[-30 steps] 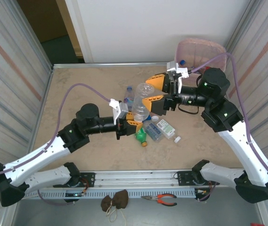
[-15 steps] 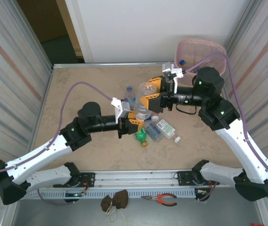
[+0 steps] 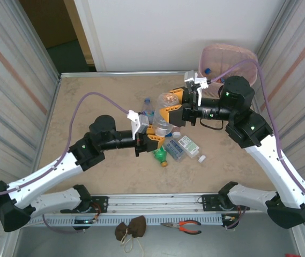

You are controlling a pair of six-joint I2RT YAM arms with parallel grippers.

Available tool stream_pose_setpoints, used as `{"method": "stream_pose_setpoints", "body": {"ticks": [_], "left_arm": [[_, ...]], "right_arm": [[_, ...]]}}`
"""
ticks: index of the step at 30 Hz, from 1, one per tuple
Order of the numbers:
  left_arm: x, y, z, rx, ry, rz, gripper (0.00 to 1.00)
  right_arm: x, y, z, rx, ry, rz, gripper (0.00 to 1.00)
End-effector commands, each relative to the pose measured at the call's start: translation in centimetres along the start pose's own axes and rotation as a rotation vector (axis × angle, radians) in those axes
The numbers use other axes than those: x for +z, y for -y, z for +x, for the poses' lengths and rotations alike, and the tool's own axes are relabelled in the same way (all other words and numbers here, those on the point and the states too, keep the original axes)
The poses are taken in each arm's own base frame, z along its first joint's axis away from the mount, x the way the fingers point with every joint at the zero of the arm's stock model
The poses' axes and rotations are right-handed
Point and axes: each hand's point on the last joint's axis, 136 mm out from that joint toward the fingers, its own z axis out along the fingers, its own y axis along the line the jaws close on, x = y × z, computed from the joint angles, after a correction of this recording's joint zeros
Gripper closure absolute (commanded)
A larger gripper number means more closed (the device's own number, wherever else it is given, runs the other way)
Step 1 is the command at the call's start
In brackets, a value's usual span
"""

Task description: Put the plastic bottles in the bin

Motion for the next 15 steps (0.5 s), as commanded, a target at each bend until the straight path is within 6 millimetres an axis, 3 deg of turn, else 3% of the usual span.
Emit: {"method": "stream_pose_setpoints", "body": {"ticks": [1,4,8,15], "left_arm": [[-0.8,-0.4,-1.6,0.037,0.053,-0.05,0.55],[-1.3,-0.4,-1.5,0.033,0.057,-0.065,0.43],[-2.1,-0.7,-1.3,0.029,0.068,-0.102,0.36],[-3.2,-1.1,-1.0,0.03,0.082,-0.153,0.32]], "right_arm": [[-0.2,-0.5,-0.8,-0.027,0.024,-0.002,0.46],[-0.4,0.3,-1.2,-0.026,0.034,0.037,0.46],[-1.3,2.3,-2.1,-0.007,0.061,0.118,0.47],[-5.5,9.1,-5.0,0.04,0.151,0.375,0.49]]}}
